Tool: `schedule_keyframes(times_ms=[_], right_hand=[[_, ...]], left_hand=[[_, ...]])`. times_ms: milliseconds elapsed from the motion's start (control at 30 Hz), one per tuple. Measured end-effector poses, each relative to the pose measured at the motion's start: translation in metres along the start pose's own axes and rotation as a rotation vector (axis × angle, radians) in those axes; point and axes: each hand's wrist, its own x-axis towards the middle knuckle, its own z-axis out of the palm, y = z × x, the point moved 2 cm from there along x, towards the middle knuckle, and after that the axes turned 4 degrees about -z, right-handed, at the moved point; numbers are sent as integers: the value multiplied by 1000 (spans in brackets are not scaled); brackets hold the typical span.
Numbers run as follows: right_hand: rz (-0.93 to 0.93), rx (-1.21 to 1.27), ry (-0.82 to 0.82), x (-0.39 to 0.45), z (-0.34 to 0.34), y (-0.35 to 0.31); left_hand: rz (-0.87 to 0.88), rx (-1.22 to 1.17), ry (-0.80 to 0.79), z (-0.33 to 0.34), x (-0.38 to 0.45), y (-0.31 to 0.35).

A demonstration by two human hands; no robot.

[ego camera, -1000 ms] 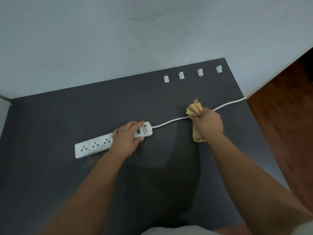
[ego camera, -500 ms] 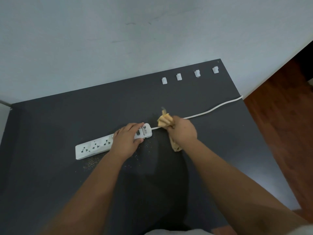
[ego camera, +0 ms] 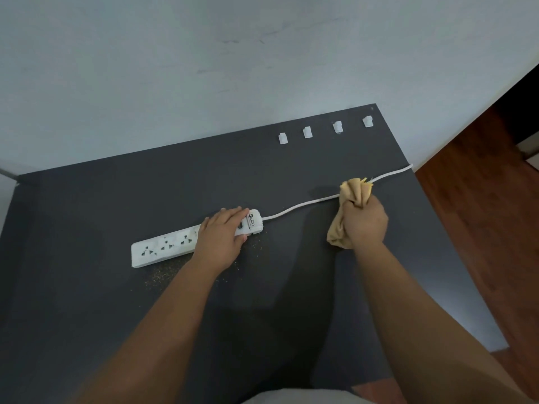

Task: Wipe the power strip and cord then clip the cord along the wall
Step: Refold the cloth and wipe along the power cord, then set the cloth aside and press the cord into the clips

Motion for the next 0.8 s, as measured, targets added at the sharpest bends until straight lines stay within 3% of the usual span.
schedule_keyframes(times_ms=[100,167,300,367,467,600,800], right_hand=[[-2,352,-167,-18,3,-18],[59,613,-358,-37,11,-30],[76,690,-636,-71,31,-48],[75,671,-749,-83,37,-58],[70,653,-919,-95,42,-76],[-95,486,-1099,-120,60,-95],[-107,343,-1052,-167,107,-108]], left_hand=[[22,-54,55,-3,-7,8],[45,-283,72,-12,-16,27],[-79,-1020,-146,-41,-40,72],[-156,-1177,-181,-48,-48,74],[-250,-1216,-190,-58,-59,56],[-299,-1213,-198,-68,-74,25],[-496,-1234,-84,-76,-102,-28]])
